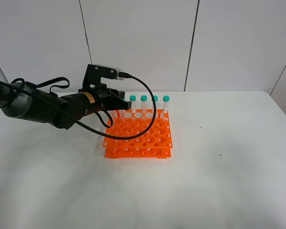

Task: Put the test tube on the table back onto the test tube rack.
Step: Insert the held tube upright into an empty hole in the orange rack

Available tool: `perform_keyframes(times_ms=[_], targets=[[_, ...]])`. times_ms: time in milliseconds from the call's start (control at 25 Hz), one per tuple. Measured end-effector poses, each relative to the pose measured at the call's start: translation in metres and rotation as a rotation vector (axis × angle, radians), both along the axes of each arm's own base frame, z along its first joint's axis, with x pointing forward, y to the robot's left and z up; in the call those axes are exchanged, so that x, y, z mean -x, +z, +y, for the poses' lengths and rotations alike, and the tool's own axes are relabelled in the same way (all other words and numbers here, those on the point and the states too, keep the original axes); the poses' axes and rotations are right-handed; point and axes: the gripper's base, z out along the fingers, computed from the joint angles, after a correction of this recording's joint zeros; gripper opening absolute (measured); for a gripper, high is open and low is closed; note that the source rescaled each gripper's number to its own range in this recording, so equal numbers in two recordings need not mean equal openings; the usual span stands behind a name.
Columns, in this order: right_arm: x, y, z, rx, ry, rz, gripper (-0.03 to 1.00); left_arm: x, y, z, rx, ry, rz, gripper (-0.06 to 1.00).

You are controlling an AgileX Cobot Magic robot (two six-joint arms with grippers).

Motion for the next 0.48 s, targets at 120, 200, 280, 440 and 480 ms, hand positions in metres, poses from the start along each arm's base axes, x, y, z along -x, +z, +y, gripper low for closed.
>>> perform_keyframes(times_ms=[120, 200, 280, 440, 480], targets=[[0.0, 0.0, 0.0, 0.0, 0.0, 0.0, 1.0, -0.001, -0.011, 0.0, -0.011, 0.0, 0.023, 0.0], [0.0, 0.0, 0.0, 0.0, 0.0, 0.0, 1.0, -0.001, -0.014, -0.001, -0.01, 0.001, 0.029, 0.0], [0.0, 0.0, 0.0, 0.0, 0.0, 0.0, 1.0, -0.002, -0.016, -0.001, 0.001, 0.004, 0.025, 0.0], [0.0, 0.0, 0.0, 0.0, 0.0, 0.0, 1.0, -0.004, -0.02, -0.002, 0.024, 0.008, 0.018, 0.0], [0.0, 0.0, 0.0, 0.0, 0.0, 0.0, 1.0, -0.004, -0.02, -0.003, 0.025, 0.007, 0.015, 0.0]])
